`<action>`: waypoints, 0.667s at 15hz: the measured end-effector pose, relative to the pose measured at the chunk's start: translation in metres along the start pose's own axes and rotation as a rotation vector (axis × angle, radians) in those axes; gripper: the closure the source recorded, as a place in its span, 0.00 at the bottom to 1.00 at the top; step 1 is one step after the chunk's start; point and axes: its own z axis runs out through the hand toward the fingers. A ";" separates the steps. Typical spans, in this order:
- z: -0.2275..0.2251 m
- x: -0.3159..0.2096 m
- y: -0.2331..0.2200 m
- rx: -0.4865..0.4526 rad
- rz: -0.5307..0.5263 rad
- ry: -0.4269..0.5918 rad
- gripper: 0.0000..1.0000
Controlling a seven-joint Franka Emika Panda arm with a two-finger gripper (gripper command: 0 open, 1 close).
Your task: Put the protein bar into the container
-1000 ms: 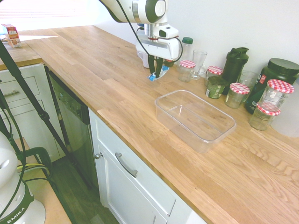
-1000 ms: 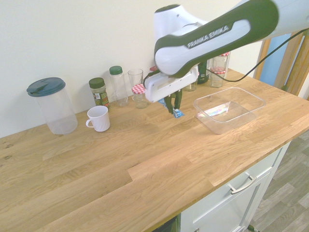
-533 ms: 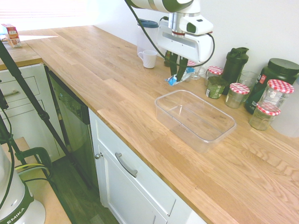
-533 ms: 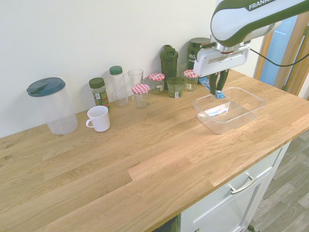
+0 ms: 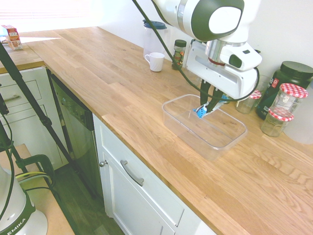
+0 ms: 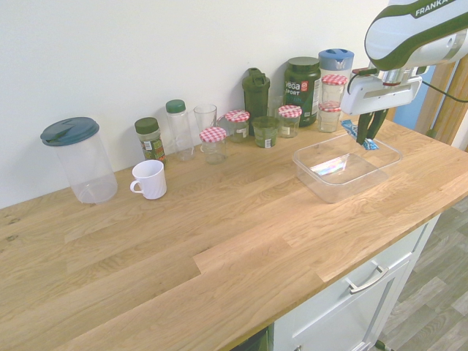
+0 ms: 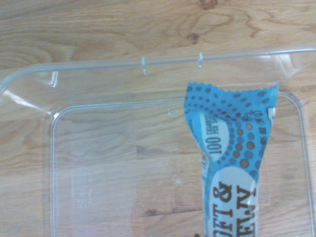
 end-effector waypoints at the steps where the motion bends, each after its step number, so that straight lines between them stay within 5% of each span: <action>1: 0.005 0.002 0.000 -0.003 -0.002 -0.003 1.00; 10: 0.052 0.019 0.010 -0.021 0.003 -0.041 1.00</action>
